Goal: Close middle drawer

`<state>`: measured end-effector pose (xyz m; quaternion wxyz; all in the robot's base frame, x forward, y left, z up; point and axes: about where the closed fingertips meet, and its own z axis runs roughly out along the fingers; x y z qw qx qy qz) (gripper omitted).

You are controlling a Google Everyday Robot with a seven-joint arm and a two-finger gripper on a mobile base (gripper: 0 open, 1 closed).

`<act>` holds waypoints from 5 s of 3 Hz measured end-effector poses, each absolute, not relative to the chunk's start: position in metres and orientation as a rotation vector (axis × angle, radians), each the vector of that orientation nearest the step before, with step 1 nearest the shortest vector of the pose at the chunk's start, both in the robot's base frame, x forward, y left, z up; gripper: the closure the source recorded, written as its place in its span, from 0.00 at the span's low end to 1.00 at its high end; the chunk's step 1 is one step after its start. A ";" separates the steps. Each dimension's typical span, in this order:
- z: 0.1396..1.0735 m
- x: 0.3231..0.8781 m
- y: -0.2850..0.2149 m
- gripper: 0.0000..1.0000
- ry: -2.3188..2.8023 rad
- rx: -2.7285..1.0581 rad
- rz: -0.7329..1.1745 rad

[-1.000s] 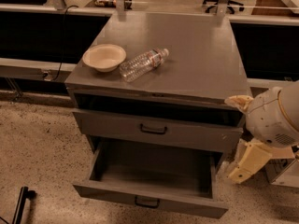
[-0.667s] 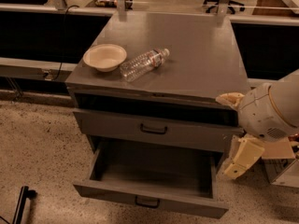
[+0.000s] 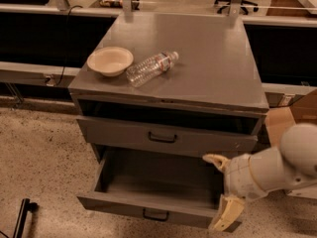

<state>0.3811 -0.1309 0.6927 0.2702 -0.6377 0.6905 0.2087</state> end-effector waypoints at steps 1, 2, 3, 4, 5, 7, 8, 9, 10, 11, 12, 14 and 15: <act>0.655 0.379 -0.129 0.00 1.874 -1.690 0.606; 0.658 0.376 -0.125 0.00 1.857 -1.718 0.611; 0.623 0.372 -0.116 0.00 1.825 -1.710 0.669; 0.543 0.356 -0.116 0.00 1.829 -1.661 0.751; 0.465 0.341 -0.116 0.16 1.840 -1.569 0.796; 0.446 0.338 -0.116 0.61 1.807 -1.503 0.811; 0.449 0.338 -0.116 0.85 1.807 -1.503 0.811; 0.449 0.338 -0.116 1.00 1.806 -1.503 0.810; 0.472 0.350 -0.105 1.00 1.712 -1.543 0.753; 0.463 0.348 -0.109 1.00 1.717 -1.547 0.676; 0.440 0.343 -0.122 1.00 1.771 -1.530 0.636; 0.387 0.353 -0.136 1.00 1.878 -1.542 0.604; 0.387 0.353 -0.136 1.00 1.878 -1.542 0.604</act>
Offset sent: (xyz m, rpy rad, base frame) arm -0.0092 0.0081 -0.0328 0.0166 0.0237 0.0408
